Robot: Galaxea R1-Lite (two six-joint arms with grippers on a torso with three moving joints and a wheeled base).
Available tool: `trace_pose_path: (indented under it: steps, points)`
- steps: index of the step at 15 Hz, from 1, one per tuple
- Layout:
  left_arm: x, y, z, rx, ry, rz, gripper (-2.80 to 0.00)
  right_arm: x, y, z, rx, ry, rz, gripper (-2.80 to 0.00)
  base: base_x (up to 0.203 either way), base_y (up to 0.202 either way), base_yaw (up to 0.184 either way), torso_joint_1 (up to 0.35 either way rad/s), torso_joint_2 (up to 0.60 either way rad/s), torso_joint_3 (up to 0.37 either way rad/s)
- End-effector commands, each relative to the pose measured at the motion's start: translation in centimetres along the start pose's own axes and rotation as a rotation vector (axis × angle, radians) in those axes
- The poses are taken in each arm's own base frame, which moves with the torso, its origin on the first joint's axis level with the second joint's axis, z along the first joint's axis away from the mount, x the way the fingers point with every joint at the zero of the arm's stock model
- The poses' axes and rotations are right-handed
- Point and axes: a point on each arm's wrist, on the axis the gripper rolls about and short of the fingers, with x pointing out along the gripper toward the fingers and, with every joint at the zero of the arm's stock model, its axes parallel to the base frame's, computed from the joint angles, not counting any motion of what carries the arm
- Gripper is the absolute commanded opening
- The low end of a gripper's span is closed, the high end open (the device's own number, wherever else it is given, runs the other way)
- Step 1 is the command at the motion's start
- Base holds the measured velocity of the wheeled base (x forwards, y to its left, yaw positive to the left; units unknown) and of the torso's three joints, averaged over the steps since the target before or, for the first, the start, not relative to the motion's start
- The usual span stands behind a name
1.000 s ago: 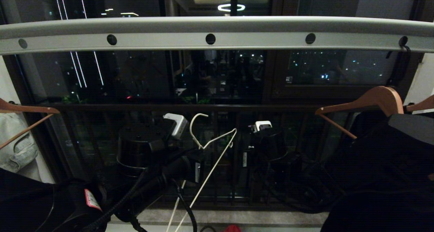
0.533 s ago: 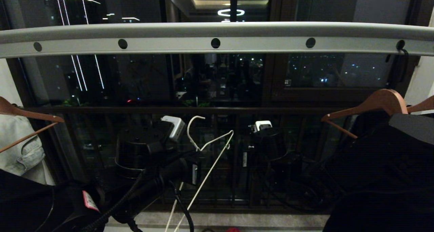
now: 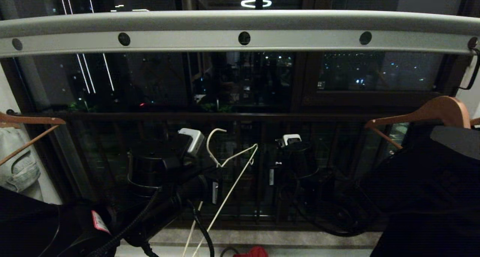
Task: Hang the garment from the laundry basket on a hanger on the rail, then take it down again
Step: Put clothes in the basket
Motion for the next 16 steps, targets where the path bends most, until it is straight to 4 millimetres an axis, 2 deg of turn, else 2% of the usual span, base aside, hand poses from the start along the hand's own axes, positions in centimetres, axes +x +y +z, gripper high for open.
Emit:
trace_pose_path:
  steps: [1,8,16]
  points:
    - [0.16,-0.03,-0.12,0.0,0.003,0.001,-2.8,-0.06,0.0,0.01,-0.005,-0.003,-0.001,-2.8,0.0,0.0,0.0,0.001,0.0,-0.188]
    - [-0.01,0.03,0.03,-0.006,-0.007,0.002,-2.8,-0.08,0.0,0.03,-0.007,-0.004,-0.001,-2.8,0.0,0.0,0.0,0.002,0.0,-0.192]
    - [-0.11,0.11,-0.1,-0.009,-0.003,0.001,-2.8,-0.05,0.0,-0.02,-0.01,-0.002,-0.001,-2.8,0.0,0.0,0.0,0.001,0.0,-0.025]
